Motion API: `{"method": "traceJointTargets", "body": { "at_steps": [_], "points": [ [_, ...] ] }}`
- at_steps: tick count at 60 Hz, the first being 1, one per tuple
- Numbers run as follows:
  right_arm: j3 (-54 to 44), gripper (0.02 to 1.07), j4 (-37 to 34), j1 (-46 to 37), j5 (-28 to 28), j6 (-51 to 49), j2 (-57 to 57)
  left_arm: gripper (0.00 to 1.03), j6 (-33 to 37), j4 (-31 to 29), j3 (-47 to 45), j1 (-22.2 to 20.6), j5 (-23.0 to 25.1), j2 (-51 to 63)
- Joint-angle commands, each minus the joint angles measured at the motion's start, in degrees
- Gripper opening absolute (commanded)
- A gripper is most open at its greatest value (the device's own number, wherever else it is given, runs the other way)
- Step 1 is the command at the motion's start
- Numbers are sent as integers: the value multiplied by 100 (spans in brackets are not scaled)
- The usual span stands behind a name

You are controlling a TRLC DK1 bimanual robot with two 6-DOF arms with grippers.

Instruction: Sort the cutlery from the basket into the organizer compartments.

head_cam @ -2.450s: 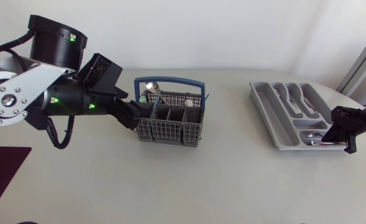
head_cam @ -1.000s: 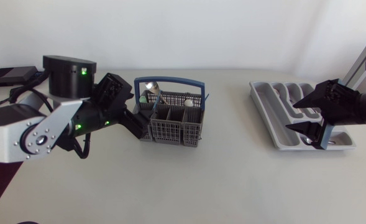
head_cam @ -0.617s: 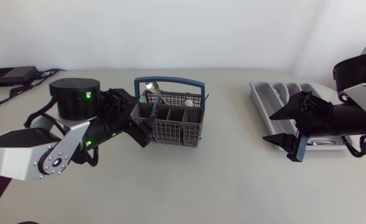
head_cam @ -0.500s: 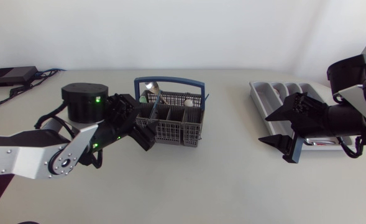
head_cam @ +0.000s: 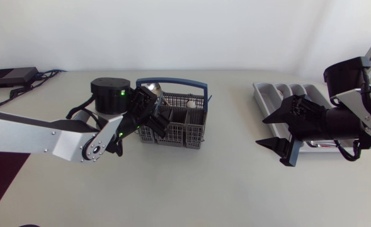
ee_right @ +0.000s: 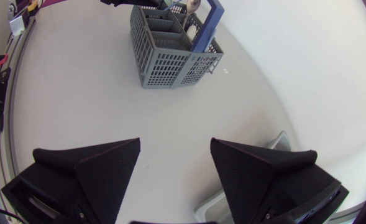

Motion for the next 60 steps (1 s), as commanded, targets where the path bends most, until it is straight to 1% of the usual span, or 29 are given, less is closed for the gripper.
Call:
{"method": "traceJointTargets", "body": {
  "at_steps": [1,4,16,21,23,30,33,40,43,47,50,53,55,60],
  "points": [
    [-196,84,48,36,24,110,94,82,-163,93,294,-17,-57,253],
    [-187,84,48,36,24,110,86,78,-198,111,391,-8,-84,341],
    [-213,84,74,36,6,110,112,65,-303,181,664,-26,-277,649],
    [-213,84,74,36,-3,110,112,65,-339,181,804,-17,-382,842],
    [-222,84,74,36,-3,110,112,60,-339,190,839,-17,-391,886],
    [-222,84,74,36,-11,110,103,59,-347,190,989,-26,-497,1035],
    [-222,84,74,36,-11,110,103,55,-356,190,1041,-26,-523,1097],
    [-248,84,74,36,-11,110,86,54,-356,190,1129,-35,-567,1211],
    [-266,84,74,36,-11,110,77,48,-356,190,1173,-43,-585,1255],
    [-275,84,74,36,-11,110,68,44,-356,190,1244,-43,-646,1325],
    [-275,84,74,36,-20,110,59,38,-365,181,1323,-52,-725,1387],
    [-284,84,74,36,-20,101,59,34,-365,172,1349,-43,-743,1413],
    [-284,84,74,36,-20,101,59,30,-365,146,1402,-52,-813,1466],
    [-284,84,74,36,-20,101,50,24,-365,129,1437,-52,-848,1510]
  ]
}}
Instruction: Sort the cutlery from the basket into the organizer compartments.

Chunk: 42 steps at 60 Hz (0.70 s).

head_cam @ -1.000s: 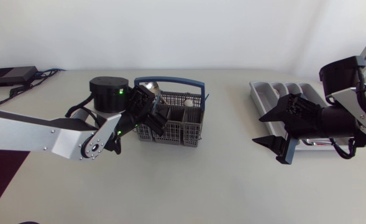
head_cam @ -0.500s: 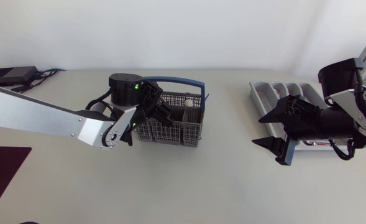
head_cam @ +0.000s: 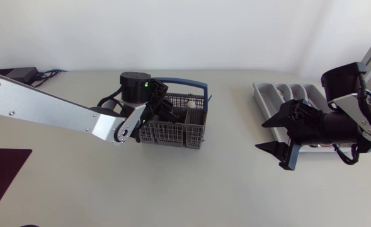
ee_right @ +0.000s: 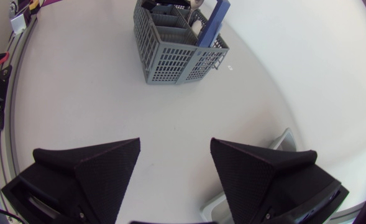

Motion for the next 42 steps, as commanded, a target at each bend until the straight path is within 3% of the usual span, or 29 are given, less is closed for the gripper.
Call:
{"method": "traceJointTargets", "body": {
  "at_steps": [1,10,33,42],
  "points": [
    [-146,84,37,36,-14,101,26,23,-68,4,169,-50,-77,183],
    [-155,84,37,36,-5,101,18,4,-59,30,117,-76,-112,157],
    [-190,84,2,54,4,110,-79,3,-59,347,-657,-85,-94,-511],
    [-207,84,-16,107,13,136,-105,3,-24,733,-1061,-120,-33,-872]
  ]
}}
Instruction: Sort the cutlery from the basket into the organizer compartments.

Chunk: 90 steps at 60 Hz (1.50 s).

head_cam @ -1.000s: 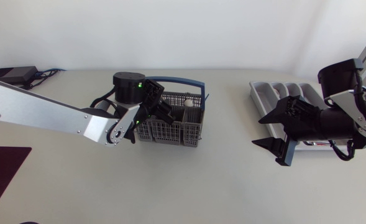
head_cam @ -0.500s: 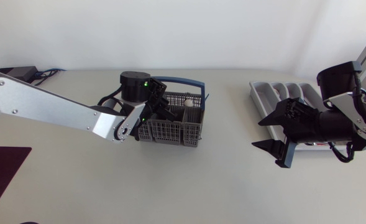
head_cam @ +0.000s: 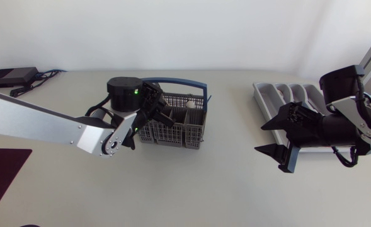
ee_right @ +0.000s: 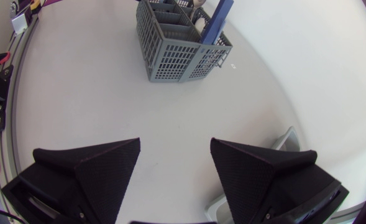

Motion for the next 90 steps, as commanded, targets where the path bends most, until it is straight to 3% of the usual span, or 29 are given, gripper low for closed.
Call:
{"method": "traceJointTargets", "body": {
  "at_steps": [1,19,30,40,52,60,66,77,90],
  "points": [
    [-131,84,-22,85,17,103,-105,3,9,292,-364,-61,20,-360],
    [-140,84,-58,261,17,235,-255,3,255,1057,-1103,-404,108,-1046],
    [-105,84,21,533,26,560,-360,3,229,1031,-953,-404,134,-1723],
    [45,84,74,726,-97,903,-545,3,-61,205,-628,-369,213,-2619],
    [467,87,4,1175,-132,1659,-650,3,-887,-1114,-197,-369,503,-3243],
    [783,87,13,1465,-176,2002,-598,4,-1643,-2371,488,-132,1285,-3191],
    [1073,87,-5,1509,-616,2441,-387,4,-2083,-2880,866,44,1839,-2971],
    [1407,87,74,1570,-1117,3100,0,3,-2900,-3390,1429,404,2779,-2514],
    [1838,87,241,1869,-1538,3786,527,4,-3436,-3513,1780,431,3245,-2074]
  ]
}}
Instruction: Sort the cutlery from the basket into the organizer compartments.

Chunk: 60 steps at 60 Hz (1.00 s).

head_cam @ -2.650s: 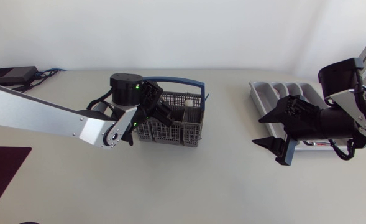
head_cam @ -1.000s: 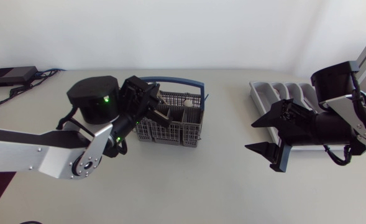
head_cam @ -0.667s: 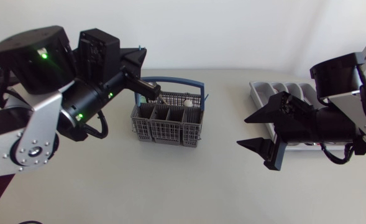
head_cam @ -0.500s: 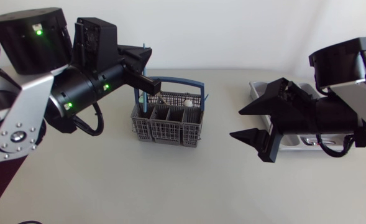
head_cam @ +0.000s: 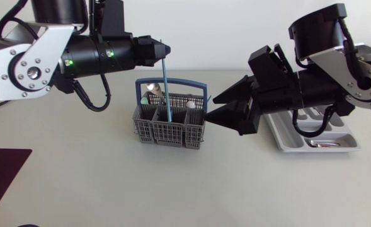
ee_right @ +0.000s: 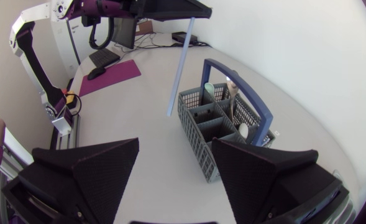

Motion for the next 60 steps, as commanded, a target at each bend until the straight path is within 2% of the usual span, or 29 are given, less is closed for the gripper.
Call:
{"method": "traceJointTargets", "body": {
  "at_steps": [1,15,23,30,42,45,52,60],
  "points": [
    [288,86,143,140,-146,471,235,3,-376,-31,301,33,172,225],
    [666,85,618,422,-190,1183,613,4,-552,-49,380,-37,172,331],
    [895,78,820,527,-190,1429,920,3,-622,-49,406,-81,172,366],
    [974,78,1040,624,-120,1569,1158,3,-666,-84,441,-134,172,401],
    [1176,61,1207,676,3,1684,1483,4,-675,-128,476,-204,172,401],
    [1229,60,1207,685,3,1701,1518,4,-693,-128,476,-204,172,401],
    [1343,41,1207,756,65,1771,1632,4,-719,-128,468,-222,181,401],
    [1387,26,1207,843,73,1771,1729,4,-763,-128,468,-231,190,383]
  ]
}}
